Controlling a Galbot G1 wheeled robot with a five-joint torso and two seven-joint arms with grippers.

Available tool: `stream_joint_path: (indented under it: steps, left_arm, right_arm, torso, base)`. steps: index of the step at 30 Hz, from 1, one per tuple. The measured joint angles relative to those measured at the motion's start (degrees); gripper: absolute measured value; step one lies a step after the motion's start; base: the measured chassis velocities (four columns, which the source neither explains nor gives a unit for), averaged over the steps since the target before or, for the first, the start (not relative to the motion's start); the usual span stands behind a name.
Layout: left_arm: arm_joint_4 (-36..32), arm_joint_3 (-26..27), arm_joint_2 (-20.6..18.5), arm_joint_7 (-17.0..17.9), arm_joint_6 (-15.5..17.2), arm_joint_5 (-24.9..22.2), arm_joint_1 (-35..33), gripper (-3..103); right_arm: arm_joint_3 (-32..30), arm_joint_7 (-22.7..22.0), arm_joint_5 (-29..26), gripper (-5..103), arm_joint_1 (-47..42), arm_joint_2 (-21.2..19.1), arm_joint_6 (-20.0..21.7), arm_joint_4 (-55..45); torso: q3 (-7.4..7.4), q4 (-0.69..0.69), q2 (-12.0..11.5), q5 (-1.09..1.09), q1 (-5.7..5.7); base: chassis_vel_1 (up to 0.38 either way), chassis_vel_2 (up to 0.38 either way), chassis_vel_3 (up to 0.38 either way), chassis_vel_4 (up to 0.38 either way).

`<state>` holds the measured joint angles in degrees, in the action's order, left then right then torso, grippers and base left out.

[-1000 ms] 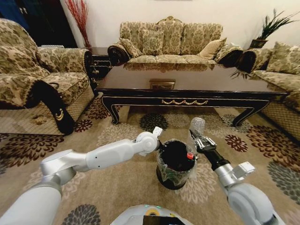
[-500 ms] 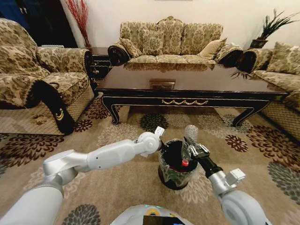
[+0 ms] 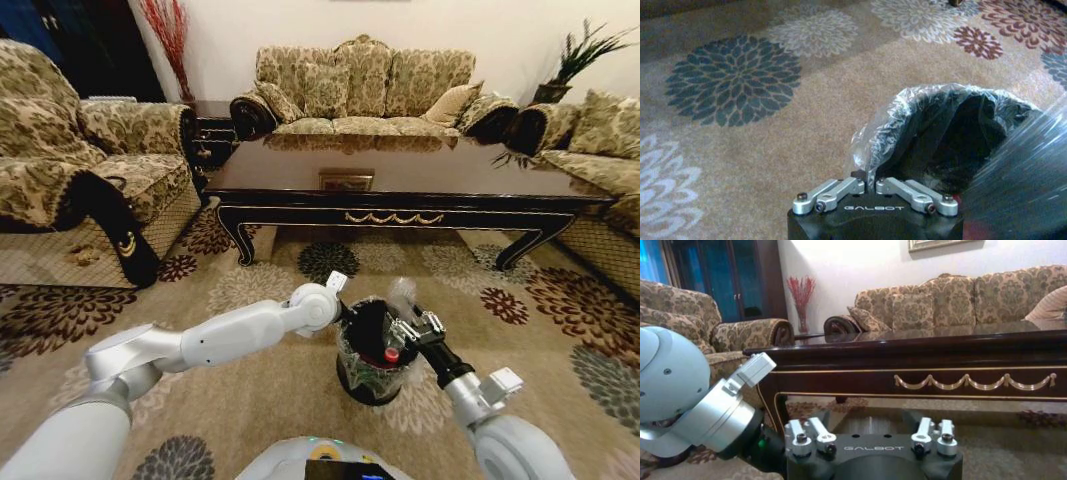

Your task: Move to the front of the table and pick up the trash from the floor, then place it into the trash bin.

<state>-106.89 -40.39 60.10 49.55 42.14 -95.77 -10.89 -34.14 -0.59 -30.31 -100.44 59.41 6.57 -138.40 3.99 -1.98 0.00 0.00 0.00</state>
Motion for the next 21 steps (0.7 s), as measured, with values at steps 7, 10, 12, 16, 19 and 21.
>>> stream_joint_path:
  steps: [7,10,12,16,19,21]
  left_arm:
    - [-0.4,1.4,-1.3,-0.3,0.0,0.4,-1.2,4]
    - [-1.4,2.1,-2.6,-0.4,0.0,0.4,-2.0,4]
    - [-1.6,2.4,-3.0,-0.4,0.0,0.4,-2.3,4]
    - [-2.5,4.6,-5.6,-0.8,0.0,0.7,-3.7,4]
    - [-3.4,7.9,-8.9,-1.9,0.0,1.6,-6.2,4]
    - [-3.7,9.2,-10.1,-2.3,0.0,1.9,-7.2,4]
  right_arm:
    - [-0.5,-0.8,-0.6,99,-0.4,0.0,0.2,-0.6]
    - [-1.1,-1.2,-0.8,100,-0.8,-0.4,0.2,-1.0]
    - [-1.3,-1.3,-1.0,100,-0.8,-0.5,0.3,-1.1]
    - [-2.4,-2.4,-2.7,100,-0.4,-1.1,1.3,-1.8]
    - [-4.2,-3.2,-4.7,100,0.6,-2.0,2.3,-1.4]
    - [-4.6,-3.5,-5.4,100,1.1,-2.4,2.4,-0.9]
  torso:
    - [0.00,0.00,0.0,0.01,0.00]
    - [0.00,0.01,0.0,-0.01,0.00]
    - [0.00,0.01,0.0,-0.01,0.00]
    - [0.00,0.01,0.0,0.01,0.00]
    - [0.00,0.01,0.0,-0.02,0.00]
    - [0.00,0.01,0.0,-0.01,0.00]
  base:
    - [0.000,0.000,0.000,0.000]
    - [0.000,0.000,0.000,0.000]
    - [0.000,0.000,0.000,0.000]
    - [0.000,0.000,0.000,0.000]
    - [0.000,0.000,0.000,0.000]
    - [0.000,0.000,0.000,0.000]
